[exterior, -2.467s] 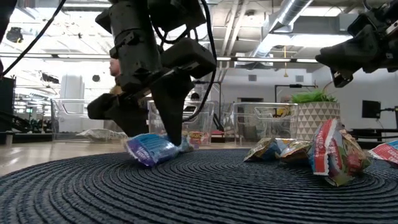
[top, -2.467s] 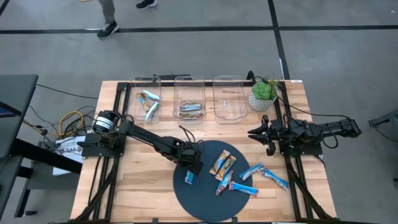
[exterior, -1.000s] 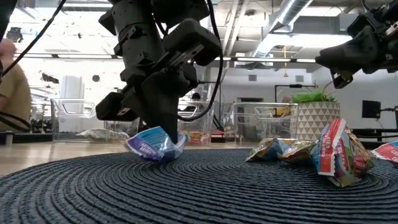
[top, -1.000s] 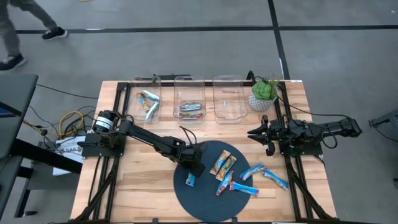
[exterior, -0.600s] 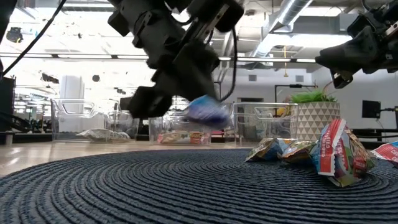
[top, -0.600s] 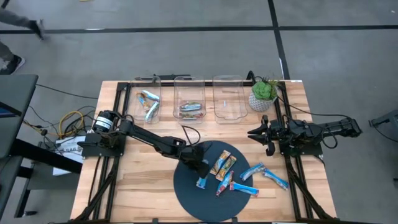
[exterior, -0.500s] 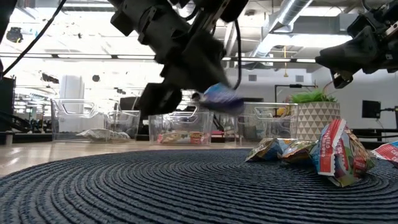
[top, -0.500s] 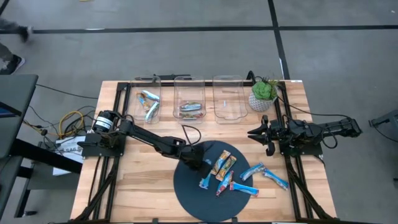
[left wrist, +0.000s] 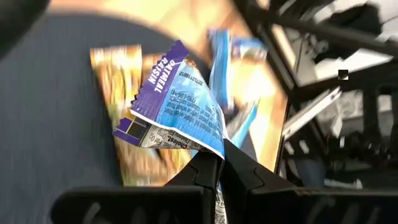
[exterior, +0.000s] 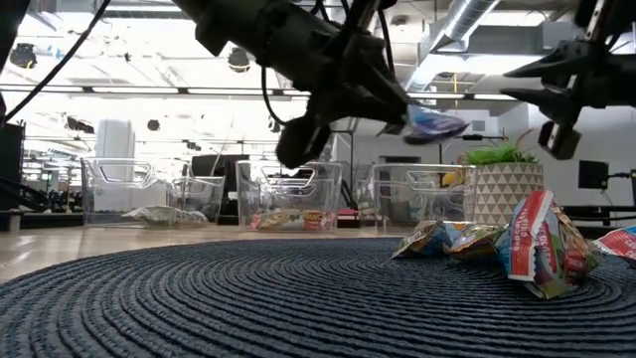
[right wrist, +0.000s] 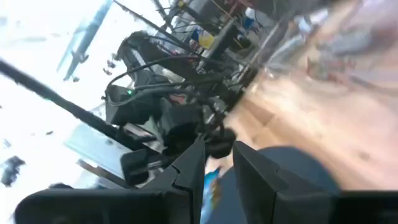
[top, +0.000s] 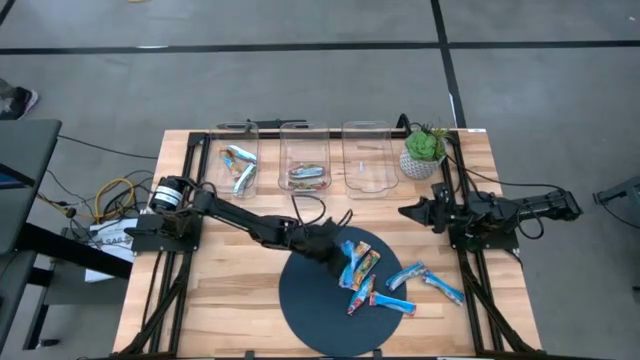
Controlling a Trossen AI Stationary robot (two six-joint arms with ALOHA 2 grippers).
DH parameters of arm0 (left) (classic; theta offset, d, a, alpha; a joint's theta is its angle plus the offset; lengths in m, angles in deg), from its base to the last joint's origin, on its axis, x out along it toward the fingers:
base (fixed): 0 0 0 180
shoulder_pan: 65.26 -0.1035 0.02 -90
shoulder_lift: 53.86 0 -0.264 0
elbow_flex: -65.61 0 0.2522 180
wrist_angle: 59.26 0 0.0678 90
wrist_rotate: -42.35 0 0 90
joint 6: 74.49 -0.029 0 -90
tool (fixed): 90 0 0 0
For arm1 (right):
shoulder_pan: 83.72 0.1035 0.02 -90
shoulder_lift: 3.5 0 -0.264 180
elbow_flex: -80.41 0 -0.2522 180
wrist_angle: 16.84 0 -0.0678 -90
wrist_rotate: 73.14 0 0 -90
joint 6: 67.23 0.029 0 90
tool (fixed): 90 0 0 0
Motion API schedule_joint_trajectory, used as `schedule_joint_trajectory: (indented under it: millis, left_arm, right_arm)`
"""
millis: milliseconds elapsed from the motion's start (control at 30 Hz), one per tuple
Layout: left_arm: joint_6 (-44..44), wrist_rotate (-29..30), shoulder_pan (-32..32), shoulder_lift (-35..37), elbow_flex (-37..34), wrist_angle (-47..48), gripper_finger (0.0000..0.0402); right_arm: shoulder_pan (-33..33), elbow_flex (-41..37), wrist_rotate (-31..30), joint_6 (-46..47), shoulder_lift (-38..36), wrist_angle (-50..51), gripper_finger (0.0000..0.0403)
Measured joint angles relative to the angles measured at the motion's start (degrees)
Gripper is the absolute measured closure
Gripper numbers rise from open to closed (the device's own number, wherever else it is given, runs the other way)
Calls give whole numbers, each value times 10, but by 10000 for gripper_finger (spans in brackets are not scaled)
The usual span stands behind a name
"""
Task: Pick and place Granola Bars by type
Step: Put the blue granola bar into the right transparent bin
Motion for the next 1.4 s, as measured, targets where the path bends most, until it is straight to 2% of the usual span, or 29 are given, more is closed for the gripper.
schedule_joint_trajectory:
  millis: [100,200,300,400,633,767,900,1233,1400]
  left_arm:
    - [-23,5,-16,0,0,-39,399]
    - [-43,5,-34,0,2,-60,399]
    - [-72,-4,-52,0,24,-47,400]
    - [-101,-10,-67,0,54,-14,401]
    - [-153,-12,-92,0,120,89,401]
    - [-158,-14,-99,0,134,95,401]
    - [-158,-28,-103,0,135,95,401]
    - [-149,-33,-103,0,135,68,401]
    - [-134,-40,-103,0,135,63,401]
  right_arm:
    - [1,0,2,48,0,0,326]
    - [-2,0,-7,57,0,0,326]
    - [-8,0,-7,79,0,0,326]
    - [-12,0,19,80,2,1,318]
    - [-15,0,15,82,24,-1,248]
    - [-15,0,17,87,38,-15,200]
    - [-15,1,17,73,54,-66,176]
    - [-15,1,18,48,136,-137,196]
    - [-15,37,20,14,198,-151,209]
